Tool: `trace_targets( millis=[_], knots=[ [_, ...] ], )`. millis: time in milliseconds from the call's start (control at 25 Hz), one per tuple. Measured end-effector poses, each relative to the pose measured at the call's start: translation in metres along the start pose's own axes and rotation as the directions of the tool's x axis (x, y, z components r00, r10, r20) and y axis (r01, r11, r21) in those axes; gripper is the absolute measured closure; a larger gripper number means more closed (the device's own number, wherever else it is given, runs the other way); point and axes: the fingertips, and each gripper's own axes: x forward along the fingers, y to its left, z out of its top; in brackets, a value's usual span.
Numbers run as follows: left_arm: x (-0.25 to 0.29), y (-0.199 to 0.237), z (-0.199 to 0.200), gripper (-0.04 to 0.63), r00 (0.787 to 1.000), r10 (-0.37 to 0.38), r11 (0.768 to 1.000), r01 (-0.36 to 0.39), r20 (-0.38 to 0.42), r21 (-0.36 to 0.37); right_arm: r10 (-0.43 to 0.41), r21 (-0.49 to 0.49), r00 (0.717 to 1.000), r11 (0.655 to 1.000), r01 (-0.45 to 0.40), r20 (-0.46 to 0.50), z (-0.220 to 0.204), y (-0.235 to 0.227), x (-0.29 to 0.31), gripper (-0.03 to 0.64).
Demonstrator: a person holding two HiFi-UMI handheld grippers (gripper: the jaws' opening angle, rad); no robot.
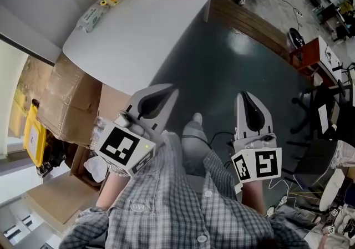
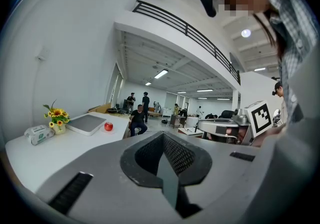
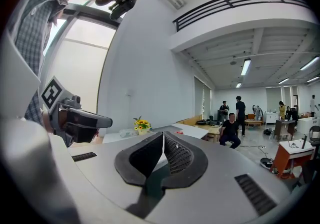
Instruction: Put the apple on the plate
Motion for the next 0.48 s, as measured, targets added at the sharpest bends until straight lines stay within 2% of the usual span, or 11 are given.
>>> trace_targets(
  millis=[160, 480],
  knots=[
    [0.030, 0.014, 0.008, 0.586, 0.999, 0.049, 0.999, -0.049, 0.008, -0.013, 0.038, -0.039, 0.999, 0.999, -0.038, -0.006, 0.002, -0.024, 0.030, 0.592],
    [0.099, 0.030, 0.029, 0.586, 0.991, 0.131, 0.991, -0.131, 0.034, -0.023, 0.128, -0.055, 0.992, 0.990, -0.127, 0.006, 0.010, -0.083, 0.085, 0.592]
  ],
)
